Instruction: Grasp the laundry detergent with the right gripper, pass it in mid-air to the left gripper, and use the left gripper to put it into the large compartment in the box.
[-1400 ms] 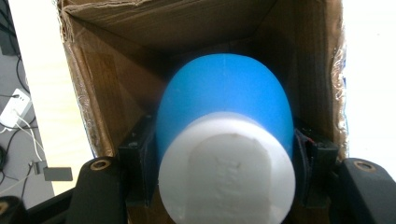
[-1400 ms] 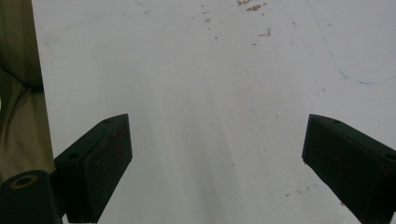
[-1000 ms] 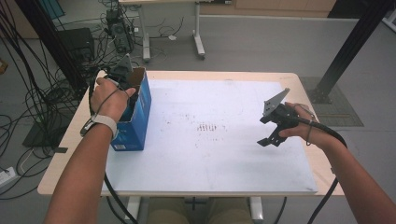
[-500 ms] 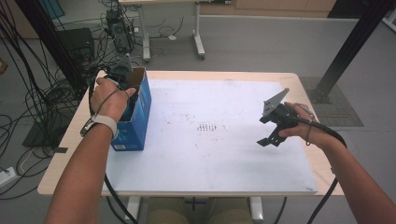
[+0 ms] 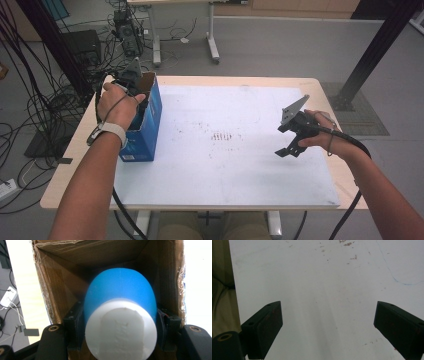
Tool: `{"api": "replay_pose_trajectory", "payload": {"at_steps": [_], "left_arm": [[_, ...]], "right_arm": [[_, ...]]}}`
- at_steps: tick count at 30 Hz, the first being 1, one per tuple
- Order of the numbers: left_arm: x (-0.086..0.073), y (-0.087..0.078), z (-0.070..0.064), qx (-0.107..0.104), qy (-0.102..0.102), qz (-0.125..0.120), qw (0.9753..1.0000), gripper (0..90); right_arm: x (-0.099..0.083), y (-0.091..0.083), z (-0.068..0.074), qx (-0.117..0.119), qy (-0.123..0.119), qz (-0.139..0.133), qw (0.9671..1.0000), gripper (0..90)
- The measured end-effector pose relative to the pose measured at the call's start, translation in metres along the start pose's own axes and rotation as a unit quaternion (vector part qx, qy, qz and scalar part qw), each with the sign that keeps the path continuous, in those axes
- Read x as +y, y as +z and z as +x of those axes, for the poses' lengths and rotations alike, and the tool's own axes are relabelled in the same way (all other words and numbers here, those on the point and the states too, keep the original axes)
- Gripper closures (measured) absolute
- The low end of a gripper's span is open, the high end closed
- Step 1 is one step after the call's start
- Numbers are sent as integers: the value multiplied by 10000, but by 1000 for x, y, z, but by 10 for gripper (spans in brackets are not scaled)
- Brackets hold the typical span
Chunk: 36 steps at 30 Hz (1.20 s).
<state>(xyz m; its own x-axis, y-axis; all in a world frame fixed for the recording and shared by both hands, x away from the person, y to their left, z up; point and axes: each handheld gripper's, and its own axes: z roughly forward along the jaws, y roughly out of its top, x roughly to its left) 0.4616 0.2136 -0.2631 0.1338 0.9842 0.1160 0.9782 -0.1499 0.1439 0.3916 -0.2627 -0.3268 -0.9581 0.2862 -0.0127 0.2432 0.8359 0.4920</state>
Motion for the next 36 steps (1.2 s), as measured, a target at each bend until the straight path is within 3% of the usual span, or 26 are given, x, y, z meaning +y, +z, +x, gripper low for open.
{"api": "replay_pose_trajectory", "payload": {"at_steps": [36], "left_arm": [[-1, -2, 0, 36, -9, -52, 10000, 373]], "right_arm": [[-1, 0, 2, 28, -36, 19, 10000, 87]]}}
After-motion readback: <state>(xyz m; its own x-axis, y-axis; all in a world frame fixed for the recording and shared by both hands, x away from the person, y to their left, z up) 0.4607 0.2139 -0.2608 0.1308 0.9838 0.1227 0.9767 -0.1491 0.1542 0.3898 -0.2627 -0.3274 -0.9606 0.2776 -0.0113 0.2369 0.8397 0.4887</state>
